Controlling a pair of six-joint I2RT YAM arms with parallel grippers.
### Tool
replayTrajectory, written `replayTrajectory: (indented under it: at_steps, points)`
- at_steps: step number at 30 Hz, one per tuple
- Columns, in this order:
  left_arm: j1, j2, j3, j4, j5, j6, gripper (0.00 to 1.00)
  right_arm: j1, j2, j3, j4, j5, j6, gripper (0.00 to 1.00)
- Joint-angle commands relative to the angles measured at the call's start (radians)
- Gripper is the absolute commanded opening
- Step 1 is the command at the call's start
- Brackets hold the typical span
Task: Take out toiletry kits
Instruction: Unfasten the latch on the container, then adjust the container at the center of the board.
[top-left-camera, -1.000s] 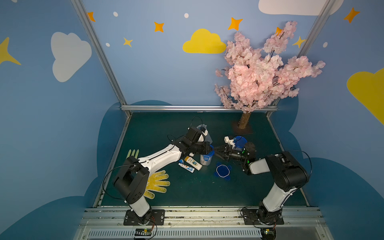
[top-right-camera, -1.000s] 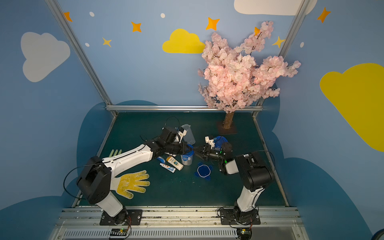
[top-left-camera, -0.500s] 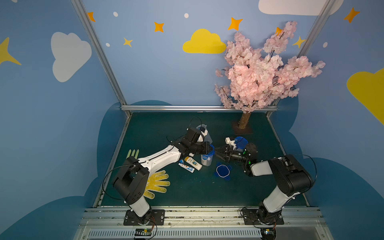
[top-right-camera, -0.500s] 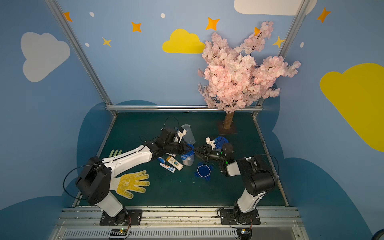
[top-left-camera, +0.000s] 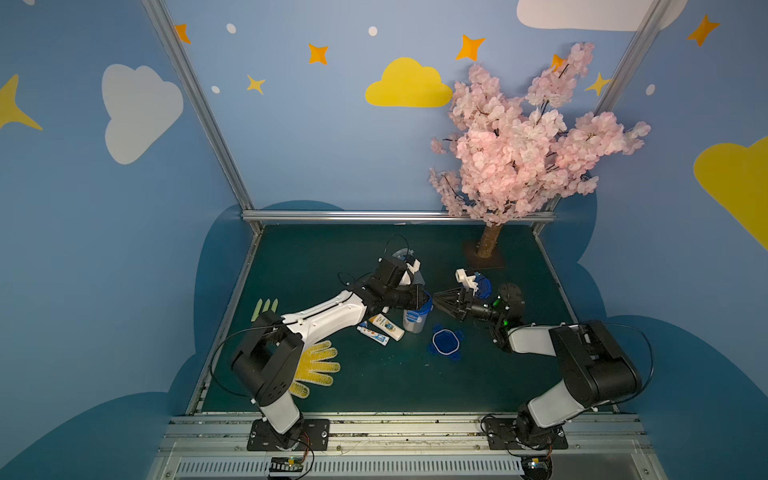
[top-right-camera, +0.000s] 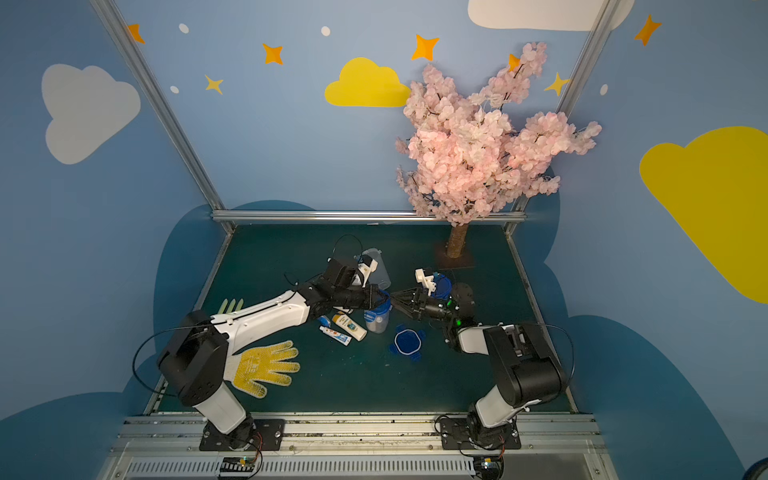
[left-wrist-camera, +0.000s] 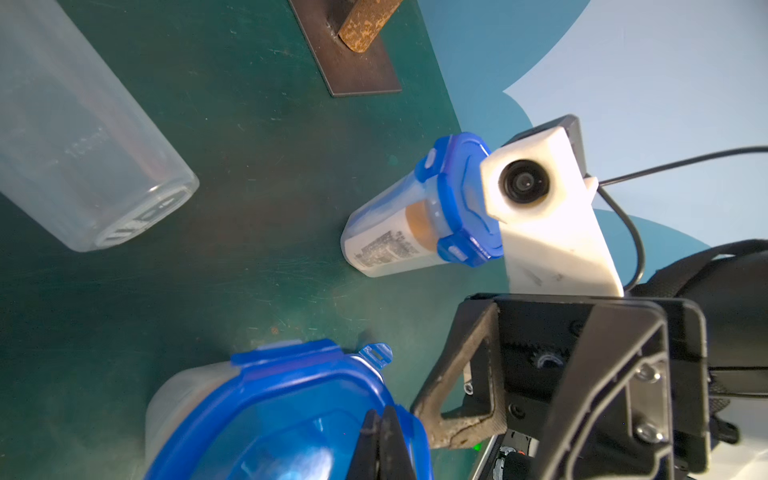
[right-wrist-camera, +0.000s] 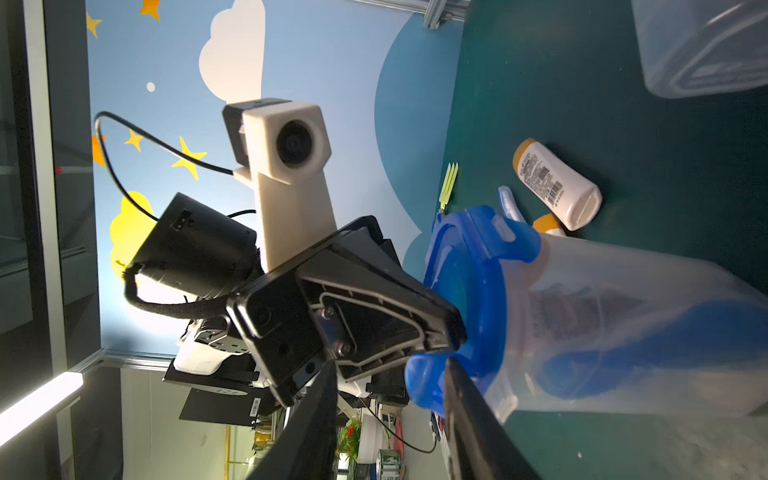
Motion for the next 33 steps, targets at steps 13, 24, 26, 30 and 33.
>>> replayTrajectory:
  at_steps: [13, 24, 26, 30, 33]
  points:
    - [-0.012, 0.051, 0.066, -0.577, -0.178, 0.057, 0.02, 0.046, -0.393, 0.305, -1.203, 0.269, -0.699, 0.36]
    - [-0.083, -0.025, 0.341, -0.633, -0.192, 0.134, 0.02, 0.045, -0.256, 0.452, -1.380, 0.409, -0.860, 0.00]
    - [-0.102, -0.044, 0.346, -0.633, -0.196, 0.139, 0.02, 0.048, -0.201, 0.499, -1.414, 0.414, -0.878, 0.00]
    - [-0.131, -0.094, 0.304, -0.651, -0.200, 0.137, 0.02, 0.054, -0.112, 0.564, -1.446, 0.418, -0.888, 0.00]
    - [-0.143, -0.145, 0.227, -0.655, -0.193, 0.123, 0.02, 0.061, -0.074, 0.592, -1.454, 0.401, -0.892, 0.00]
